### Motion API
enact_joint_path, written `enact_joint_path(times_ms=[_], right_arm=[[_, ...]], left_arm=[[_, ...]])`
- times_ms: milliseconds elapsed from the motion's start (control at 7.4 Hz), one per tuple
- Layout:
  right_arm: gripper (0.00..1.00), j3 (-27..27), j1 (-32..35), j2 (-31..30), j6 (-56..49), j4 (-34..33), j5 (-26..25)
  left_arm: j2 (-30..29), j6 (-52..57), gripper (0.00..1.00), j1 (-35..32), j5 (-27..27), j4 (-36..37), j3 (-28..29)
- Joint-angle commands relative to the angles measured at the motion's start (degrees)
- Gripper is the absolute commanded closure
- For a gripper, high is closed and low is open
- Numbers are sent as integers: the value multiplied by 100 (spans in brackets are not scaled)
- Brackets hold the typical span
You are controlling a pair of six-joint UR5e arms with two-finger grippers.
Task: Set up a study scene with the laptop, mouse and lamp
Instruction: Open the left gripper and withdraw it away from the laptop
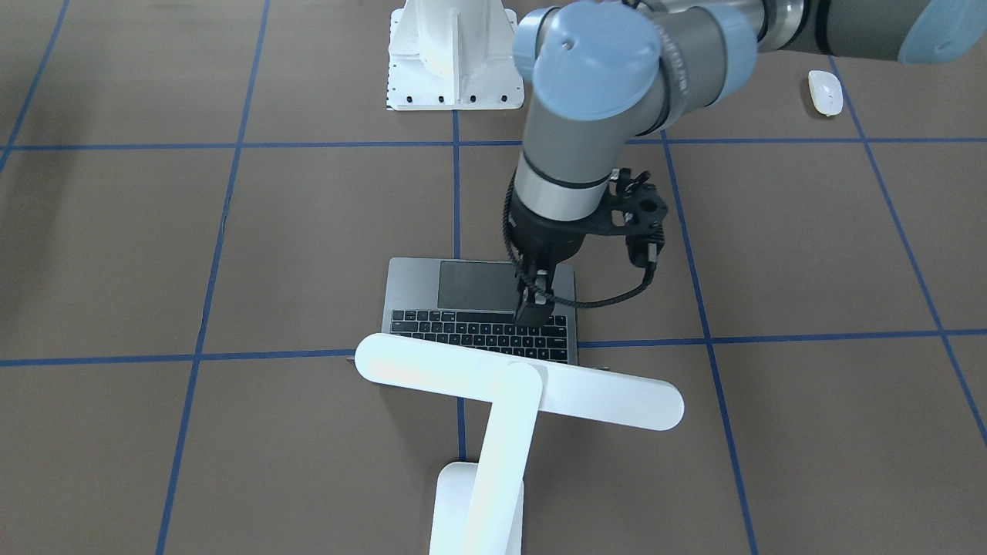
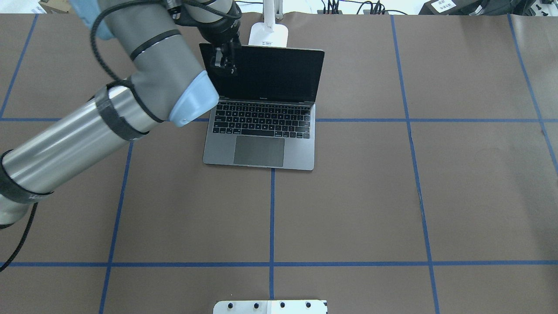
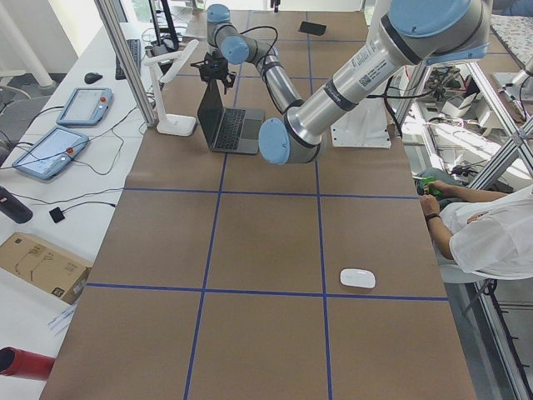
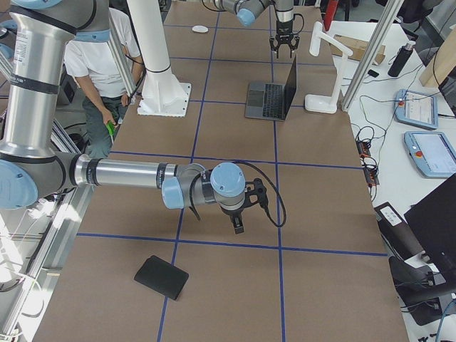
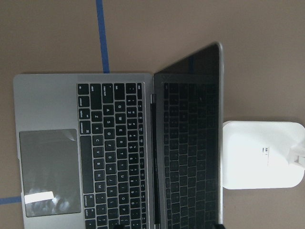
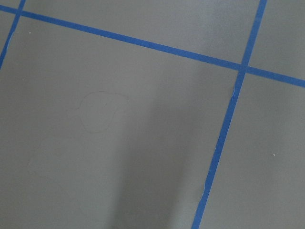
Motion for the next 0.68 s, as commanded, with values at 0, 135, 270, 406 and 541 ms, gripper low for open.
enact_joint_path(times_ms=[0,135,270,406,541], right_arm=[[0,-28,0,20,82,4,-7],[0,-28,0,20,82,4,-16],[0,-28,0,20,82,4,-16],[0,-28,0,2,65,13,-7],[0,-28,0,-6,39,13,-42]], left_arm=[[1070,1492,30,-111,-128,795,-1539],[1527,2405,26,-259,-128,824,-1876],[1975,3284,22,-435,-137,833,-2106],[2371,4207,7,-593,-145,834,-2291],[3089,5356,0,-743,-180,799,-2684]])
